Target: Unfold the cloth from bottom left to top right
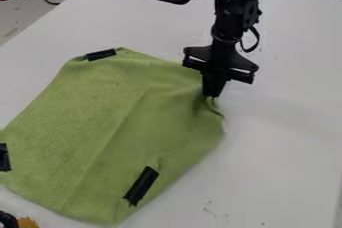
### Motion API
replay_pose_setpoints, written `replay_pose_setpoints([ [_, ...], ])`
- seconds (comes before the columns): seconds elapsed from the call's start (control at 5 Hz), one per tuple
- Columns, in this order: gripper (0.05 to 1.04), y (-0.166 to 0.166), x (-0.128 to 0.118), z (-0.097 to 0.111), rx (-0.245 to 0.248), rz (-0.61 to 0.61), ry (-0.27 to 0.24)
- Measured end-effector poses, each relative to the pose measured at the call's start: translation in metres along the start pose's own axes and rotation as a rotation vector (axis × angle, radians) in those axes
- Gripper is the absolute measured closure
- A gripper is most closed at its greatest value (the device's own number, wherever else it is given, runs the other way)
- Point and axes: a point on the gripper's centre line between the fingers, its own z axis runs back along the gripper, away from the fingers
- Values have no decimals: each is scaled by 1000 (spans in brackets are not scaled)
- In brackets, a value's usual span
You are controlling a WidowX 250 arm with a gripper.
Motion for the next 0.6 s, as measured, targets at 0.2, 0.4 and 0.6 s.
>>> replay_pose_setpoints([
  [0.2,1020,-7,9,-1,0,26,8],
  [0.4,999,-10,12,-2,-8,46,8],
  [0.6,840,-7,11,-3,4,63,14],
])
